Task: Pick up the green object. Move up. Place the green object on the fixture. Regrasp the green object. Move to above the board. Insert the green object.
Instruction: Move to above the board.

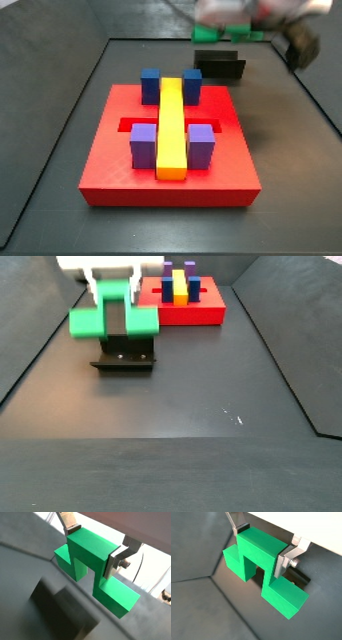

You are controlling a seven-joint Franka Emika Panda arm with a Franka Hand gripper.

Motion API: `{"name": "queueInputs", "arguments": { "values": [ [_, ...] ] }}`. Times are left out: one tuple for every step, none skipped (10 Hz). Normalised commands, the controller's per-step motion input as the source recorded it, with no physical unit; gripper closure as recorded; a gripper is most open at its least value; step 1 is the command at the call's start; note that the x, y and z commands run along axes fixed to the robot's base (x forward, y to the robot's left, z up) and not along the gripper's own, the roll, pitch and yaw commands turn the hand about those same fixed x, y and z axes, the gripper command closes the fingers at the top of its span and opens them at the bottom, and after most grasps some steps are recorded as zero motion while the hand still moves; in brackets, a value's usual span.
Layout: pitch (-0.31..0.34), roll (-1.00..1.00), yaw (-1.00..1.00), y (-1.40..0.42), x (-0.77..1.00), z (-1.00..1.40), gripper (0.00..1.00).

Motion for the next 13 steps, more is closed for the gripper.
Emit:
{"name": "queueInputs", "arguments": {
  "values": [
    [0.016, 0.00, -0.02, 0.05, -0.01, 1.40, 1.00],
    [0.048, 0.01, -0.01, 0.03, -0.01, 1.40, 1.00],
    [0.048, 0.01, 0.00, 0.03, 0.00, 1.40, 1.00],
    [0.054, -0.01, 0.01, 0.04, 0.01, 1.40, 1.00],
    [0.060, 0.00, 0.02, 0.01, 0.02, 0.79, 1.00],
    [0.070, 0.00, 0.02, -0.01, 0.03, 0.28, 1.00],
    [0.000, -1.00, -0.09, -1.40, -1.07, 0.28, 1.00],
    [-0.007, -1.00, -0.09, -1.40, -1.08, 0.27, 1.00],
    [-0.034, -1.00, -0.08, -1.40, -1.20, 0.27, 1.00],
    [-0.038, -1.00, -0.08, -1.40, -1.23, 0.25, 1.00],
    [-0.044, -1.00, -0.07, -1.40, -1.27, 0.27, 1.00],
    [-0.049, -1.00, -0.07, -0.96, -0.91, 0.18, 1.00],
    [-0.045, -1.00, -0.07, -0.42, -0.47, 0.07, 1.00]
  ]
}}
